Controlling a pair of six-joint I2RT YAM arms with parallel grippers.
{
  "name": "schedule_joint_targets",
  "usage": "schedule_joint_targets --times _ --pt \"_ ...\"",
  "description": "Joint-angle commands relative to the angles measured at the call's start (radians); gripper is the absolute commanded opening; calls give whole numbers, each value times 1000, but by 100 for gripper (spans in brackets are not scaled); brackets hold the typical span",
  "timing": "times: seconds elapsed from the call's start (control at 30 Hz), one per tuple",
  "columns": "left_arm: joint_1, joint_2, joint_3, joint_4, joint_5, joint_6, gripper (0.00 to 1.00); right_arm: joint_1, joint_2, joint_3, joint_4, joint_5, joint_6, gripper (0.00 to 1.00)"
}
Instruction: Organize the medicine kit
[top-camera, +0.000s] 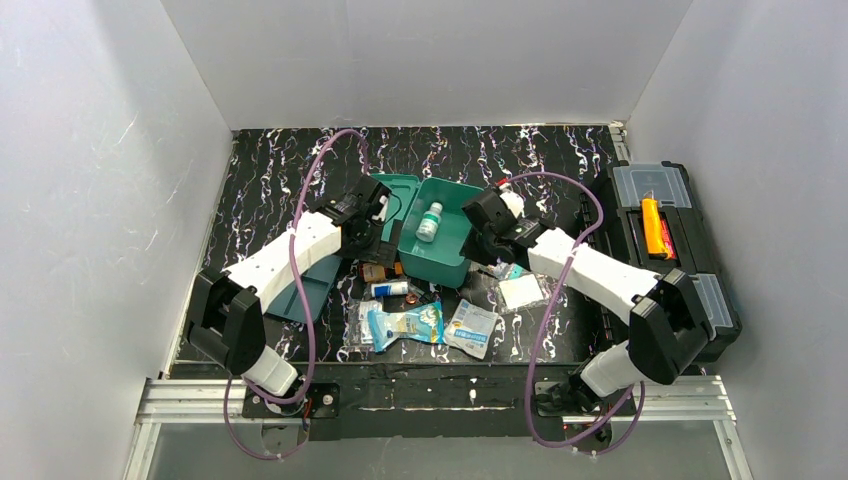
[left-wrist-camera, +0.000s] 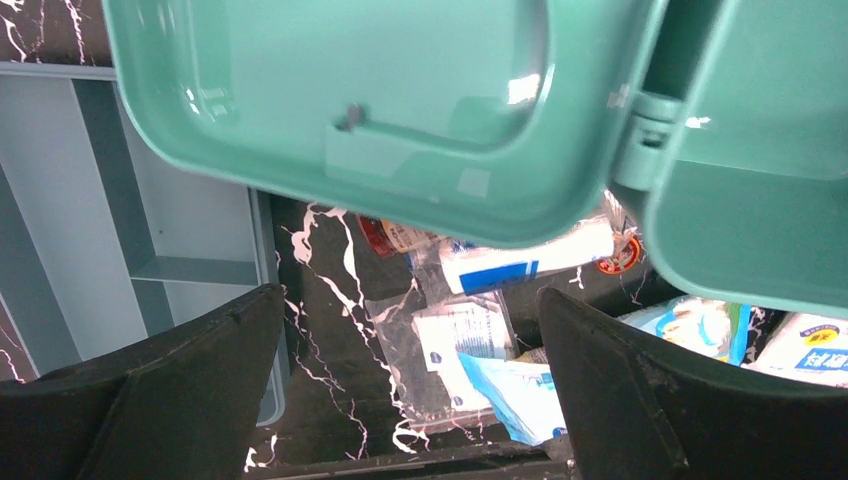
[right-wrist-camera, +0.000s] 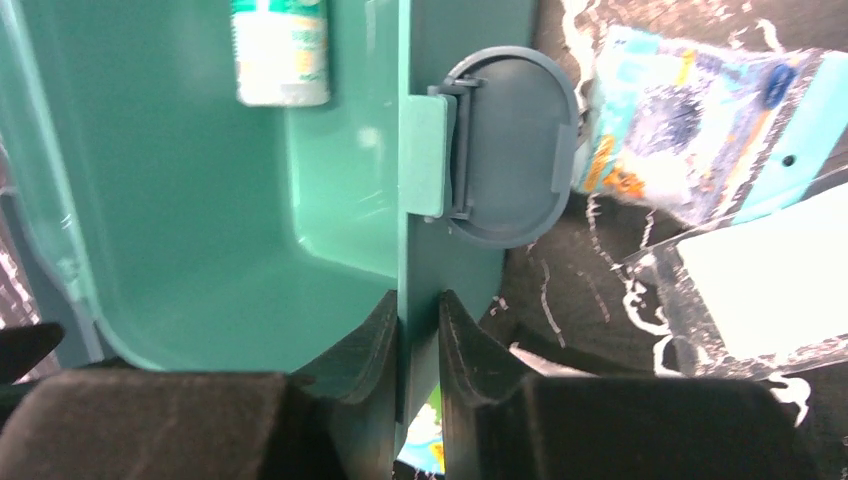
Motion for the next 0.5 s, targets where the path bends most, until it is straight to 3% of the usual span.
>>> schedule_joint_targets --times 0.0,0.1,0.47 --pt "12 4 -24 16 -27 11 100 -28 27 60 44 34 31 16" --pt "12 4 -39 23 -32 11 100 -46 32 51 57 33 53 1" --pt "12 3 -55 48 -42 19 100 -87 35 41 83 89 153 1"
